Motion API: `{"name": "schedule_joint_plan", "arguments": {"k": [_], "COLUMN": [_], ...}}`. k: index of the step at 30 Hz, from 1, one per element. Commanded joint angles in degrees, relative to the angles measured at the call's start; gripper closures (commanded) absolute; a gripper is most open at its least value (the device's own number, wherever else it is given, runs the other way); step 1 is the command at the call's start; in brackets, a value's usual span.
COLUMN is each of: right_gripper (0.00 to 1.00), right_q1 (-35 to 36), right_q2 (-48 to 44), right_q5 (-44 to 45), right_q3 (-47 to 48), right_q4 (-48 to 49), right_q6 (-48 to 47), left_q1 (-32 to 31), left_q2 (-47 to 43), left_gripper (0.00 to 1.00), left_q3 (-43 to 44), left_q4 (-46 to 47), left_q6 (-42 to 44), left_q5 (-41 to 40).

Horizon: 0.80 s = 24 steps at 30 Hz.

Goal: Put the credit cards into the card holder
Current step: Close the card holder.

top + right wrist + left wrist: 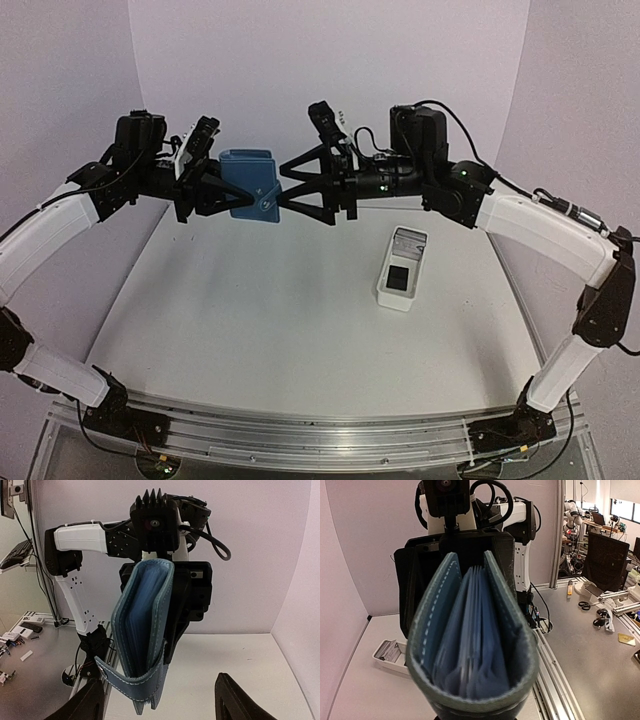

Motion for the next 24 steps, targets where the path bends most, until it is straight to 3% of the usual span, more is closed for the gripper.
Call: {"name": "schedule_joint_plan", "arguments": {"k": [1, 2, 5, 10, 21, 24], "right_gripper": [0.30, 0.32, 0.49, 0.45, 0.50, 0.56], "right_q1": [0.3, 0.3, 0.3, 0.3, 2.5, 2.7], "right_q2": [2.9, 3.1, 3.5, 3.6, 4.9, 3.6], "right_q5": [-3.5, -3.2, -1.4, -0.9, 2.9, 4.4], "right_q3": [3.8, 3.9, 4.1, 3.8, 4.1, 2.7], "right_q4": [0.2, 0.2, 0.5, 0.5, 1.4, 2.9], "right_q6": [0.9, 0.7, -0.2, -0.9, -2.5, -2.7], "left_q1": [-0.3, -0.3, -0.4, -0.4, -0.9, -0.9], "left_q2": [0.6, 0.7, 1.1, 0.9, 0.8, 0.6], "left_gripper": [1.00, 1.00, 1.00, 1.00, 1.00, 1.00], "left_q3": [3.1, 3.1, 3.0, 2.4, 1.2, 0.9], "left_q4": [1.6, 1.8, 2.4, 4.0, 5.0, 5.2], "left_q6": [0.0, -0.2, -0.9, -2.4, -3.5, -3.8], "left_q5": [0.6, 0.7, 1.0, 1.1, 1.7, 1.6]}}
